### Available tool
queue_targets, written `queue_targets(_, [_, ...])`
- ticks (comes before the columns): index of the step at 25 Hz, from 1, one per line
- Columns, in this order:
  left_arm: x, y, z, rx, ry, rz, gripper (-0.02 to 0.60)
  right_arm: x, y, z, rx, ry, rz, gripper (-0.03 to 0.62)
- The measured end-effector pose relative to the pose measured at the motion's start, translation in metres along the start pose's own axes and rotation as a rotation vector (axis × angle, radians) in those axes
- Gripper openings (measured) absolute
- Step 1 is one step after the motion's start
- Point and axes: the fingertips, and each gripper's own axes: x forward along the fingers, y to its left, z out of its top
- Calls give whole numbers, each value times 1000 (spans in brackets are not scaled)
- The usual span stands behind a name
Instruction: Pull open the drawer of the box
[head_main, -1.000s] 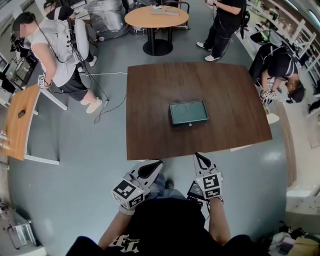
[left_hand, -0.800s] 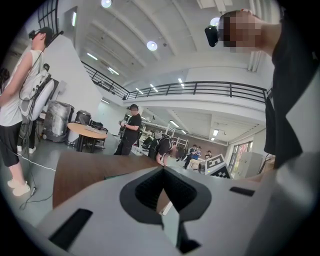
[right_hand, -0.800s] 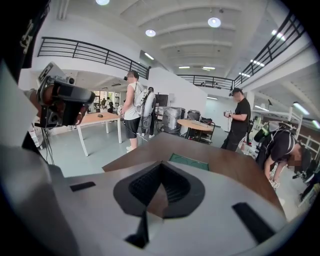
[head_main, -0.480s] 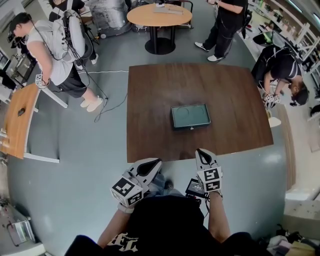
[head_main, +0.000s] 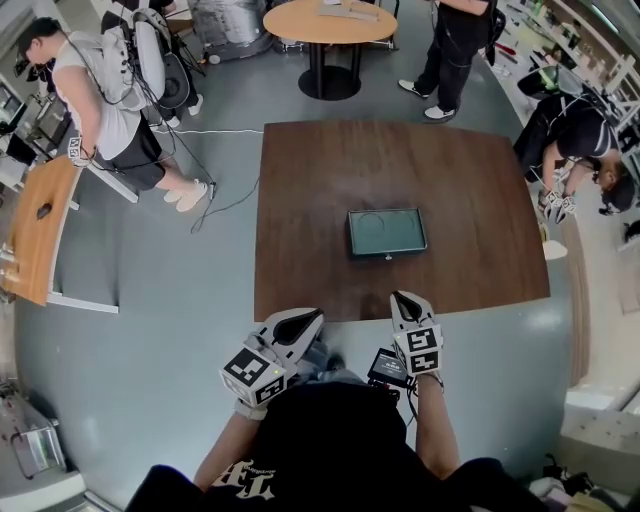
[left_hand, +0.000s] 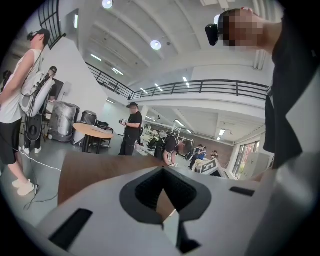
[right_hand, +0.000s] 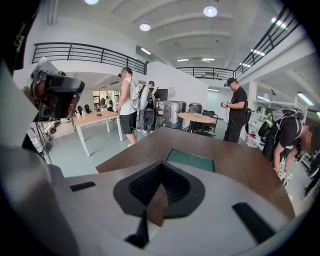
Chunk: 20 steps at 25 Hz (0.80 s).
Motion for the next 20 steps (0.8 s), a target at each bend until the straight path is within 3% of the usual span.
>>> queue_targets(13, [11,24,10,-10,5,35,6,41,-22,-19,69,72,7,-12])
queue_targets(20, [25,39,23,-4,27,3,6,62,-39,-24,137,108,-13,-12])
